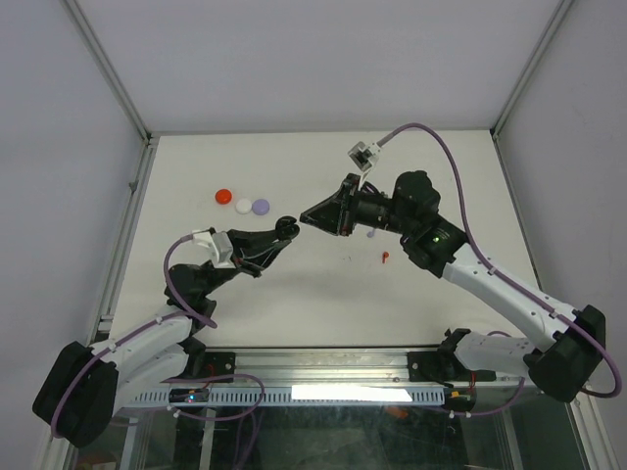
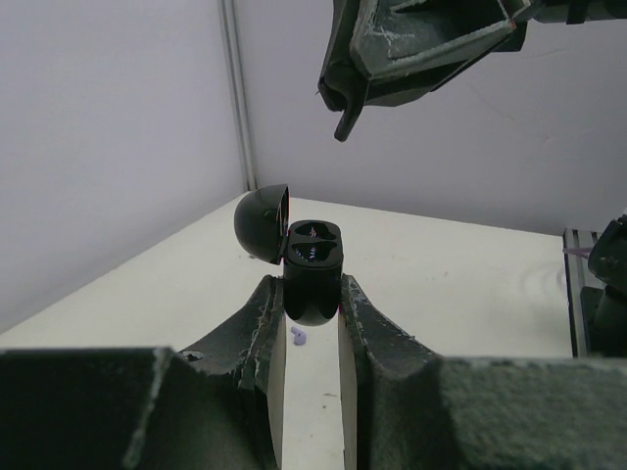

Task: Insert the wireless bluetooth earbuds into the charging case
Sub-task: Pick up the earbud from the center of the board, then place the earbud in the charging case.

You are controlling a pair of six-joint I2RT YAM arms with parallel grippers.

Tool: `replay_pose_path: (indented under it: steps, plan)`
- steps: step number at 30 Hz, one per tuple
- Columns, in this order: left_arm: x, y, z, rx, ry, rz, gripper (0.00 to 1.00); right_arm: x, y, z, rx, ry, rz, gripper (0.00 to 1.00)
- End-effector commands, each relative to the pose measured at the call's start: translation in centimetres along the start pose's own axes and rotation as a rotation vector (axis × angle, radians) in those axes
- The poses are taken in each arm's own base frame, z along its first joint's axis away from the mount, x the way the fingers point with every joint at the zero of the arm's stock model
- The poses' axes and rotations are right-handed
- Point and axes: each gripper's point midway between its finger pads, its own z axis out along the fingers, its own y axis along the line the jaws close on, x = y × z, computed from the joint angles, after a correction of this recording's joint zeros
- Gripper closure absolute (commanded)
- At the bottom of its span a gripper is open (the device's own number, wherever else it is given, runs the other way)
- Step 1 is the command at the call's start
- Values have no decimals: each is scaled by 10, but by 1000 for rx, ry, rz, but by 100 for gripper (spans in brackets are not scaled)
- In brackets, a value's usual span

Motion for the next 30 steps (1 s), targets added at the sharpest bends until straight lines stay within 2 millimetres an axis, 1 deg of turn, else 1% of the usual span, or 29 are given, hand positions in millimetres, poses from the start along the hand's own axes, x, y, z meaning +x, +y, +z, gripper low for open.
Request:
replay_pose_path:
  steps: [1,4,7,9,15,22,25,30]
  plan:
    - [-35,-13,11,109,-107,142,100,-15,48,1,-182,-54,-49,83]
    - [-39,-18,13,143,-120,162,100,-10,52,5,-205,-48,-43,83]
    - [-44,-17,14,134,-138,179,100,-6,60,8,-237,-35,-45,83]
    - [-47,-17,14,133,-149,186,100,-3,61,11,-238,-28,-44,84]
    - [-57,-23,15,166,-183,189,100,6,53,18,-216,-19,-23,83]
    - [-59,-24,14,168,-191,182,100,14,48,24,-200,-4,-10,84]
    - [-60,-25,14,169,-196,182,100,15,47,24,-196,-6,-7,84]
    - [-62,-26,13,169,-206,177,100,16,40,25,-160,-11,4,84]
